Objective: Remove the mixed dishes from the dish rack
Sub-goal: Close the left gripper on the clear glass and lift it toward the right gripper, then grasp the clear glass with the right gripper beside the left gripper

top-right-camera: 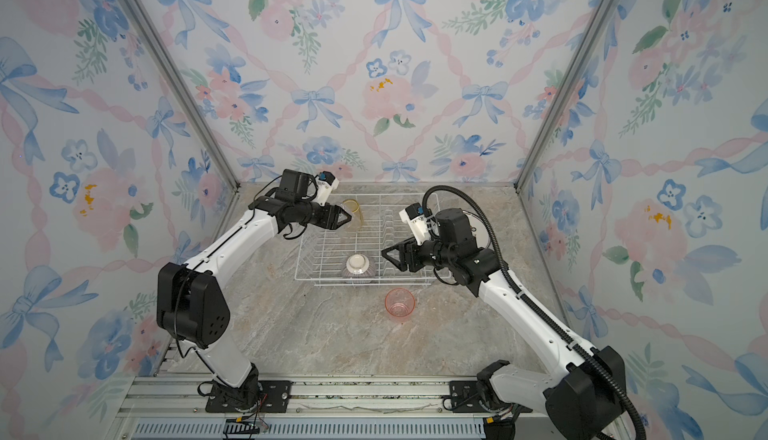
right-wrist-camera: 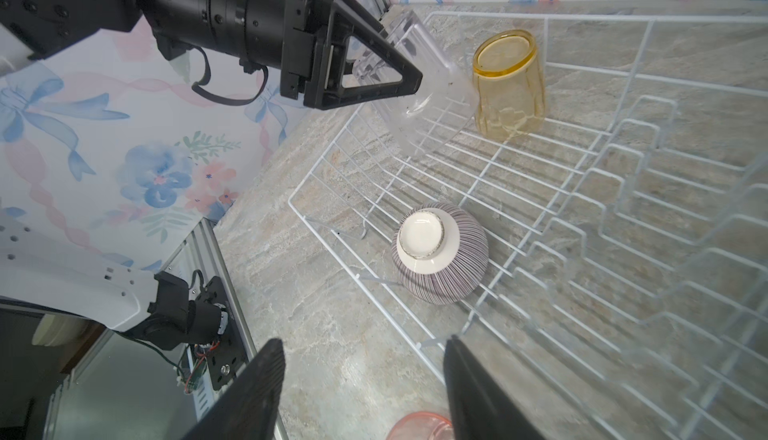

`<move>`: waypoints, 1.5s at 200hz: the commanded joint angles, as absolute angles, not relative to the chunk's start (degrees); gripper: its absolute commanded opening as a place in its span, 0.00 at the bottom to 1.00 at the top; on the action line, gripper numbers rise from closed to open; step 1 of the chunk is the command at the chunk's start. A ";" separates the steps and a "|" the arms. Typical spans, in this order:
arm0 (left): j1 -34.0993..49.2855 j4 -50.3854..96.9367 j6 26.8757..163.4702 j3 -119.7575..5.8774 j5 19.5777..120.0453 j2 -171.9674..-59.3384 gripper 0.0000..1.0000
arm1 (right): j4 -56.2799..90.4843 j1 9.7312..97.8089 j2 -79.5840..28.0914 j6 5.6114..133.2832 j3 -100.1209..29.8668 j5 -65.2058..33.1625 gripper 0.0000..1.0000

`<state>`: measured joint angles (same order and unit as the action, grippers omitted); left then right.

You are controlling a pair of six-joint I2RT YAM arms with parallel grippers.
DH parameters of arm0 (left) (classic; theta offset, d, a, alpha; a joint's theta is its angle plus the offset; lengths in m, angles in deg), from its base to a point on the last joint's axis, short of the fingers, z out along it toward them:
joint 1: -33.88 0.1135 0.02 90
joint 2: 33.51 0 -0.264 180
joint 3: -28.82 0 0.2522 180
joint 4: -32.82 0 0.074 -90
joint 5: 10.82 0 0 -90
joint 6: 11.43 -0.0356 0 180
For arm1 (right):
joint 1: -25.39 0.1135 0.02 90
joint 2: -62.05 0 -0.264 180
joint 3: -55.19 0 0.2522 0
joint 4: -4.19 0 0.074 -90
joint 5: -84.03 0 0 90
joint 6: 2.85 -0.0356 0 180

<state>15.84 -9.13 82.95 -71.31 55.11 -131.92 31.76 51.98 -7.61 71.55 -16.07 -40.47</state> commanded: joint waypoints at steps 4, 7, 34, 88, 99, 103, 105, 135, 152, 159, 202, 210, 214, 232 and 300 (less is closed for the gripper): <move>15.45 -6.30 83.97 -71.76 45.97 -128.57 0.50 | 18.89 49.66 -8.95 64.15 -12.28 -49.16 0.61; 15.47 -5.90 84.13 -71.62 45.36 -128.36 0.50 | 17.99 49.51 -8.96 63.72 -12.02 -49.40 0.61; 15.31 -2.00 85.87 -70.24 41.60 -126.47 0.51 | 14.87 49.43 -9.27 61.82 -11.45 -50.60 0.60; 13.45 5.78 89.91 -69.48 35.47 -125.69 0.51 | -3.49 49.40 -12.07 48.73 -7.71 -53.80 0.60; 13.09 7.16 90.63 -69.51 34.72 -125.71 0.51 | -7.85 49.42 -13.33 45.94 -7.18 -53.82 0.59; 13.01 7.68 90.89 -69.45 34.41 -125.71 0.51 | -9.47 49.45 -13.63 44.98 -6.93 -53.83 0.59; 12.98 7.99 91.07 -69.42 34.20 -125.71 0.51 | -10.30 49.44 -13.75 44.52 -6.87 -53.86 0.59; 12.92 12.21 93.36 -68.83 31.57 -125.55 0.51 | -11.85 49.34 -14.87 44.19 -7.17 -52.36 0.57; 12.87 13.27 94.07 -68.72 30.53 -125.78 0.51 | -12.72 49.22 -14.45 44.32 -6.77 -51.94 0.57; 12.76 13.97 94.42 -68.46 30.30 -125.78 0.51 | -12.89 49.02 -14.34 44.34 -6.70 -51.94 0.57; 12.48 19.54 97.63 -66.64 27.64 -125.67 0.51 | -17.03 47.44 -15.68 42.51 -6.56 -49.26 0.56; 12.51 20.69 98.26 -66.29 27.26 -125.58 0.51 | -17.80 47.17 -16.15 42.13 -6.65 -49.15 0.56; 12.53 21.40 98.57 -66.04 27.09 -125.53 0.51 | -18.37 47.06 -16.29 41.88 -6.67 -49.20 0.56; 12.50 23.24 99.85 -65.34 26.47 -125.61 0.51 | -22.01 46.97 -17.23 40.45 -6.98 -49.54 0.56; 11.55 28.31 102.93 -64.48 25.13 -127.54 0.51 | -36.30 47.28 -22.35 32.79 -9.00 -52.90 0.45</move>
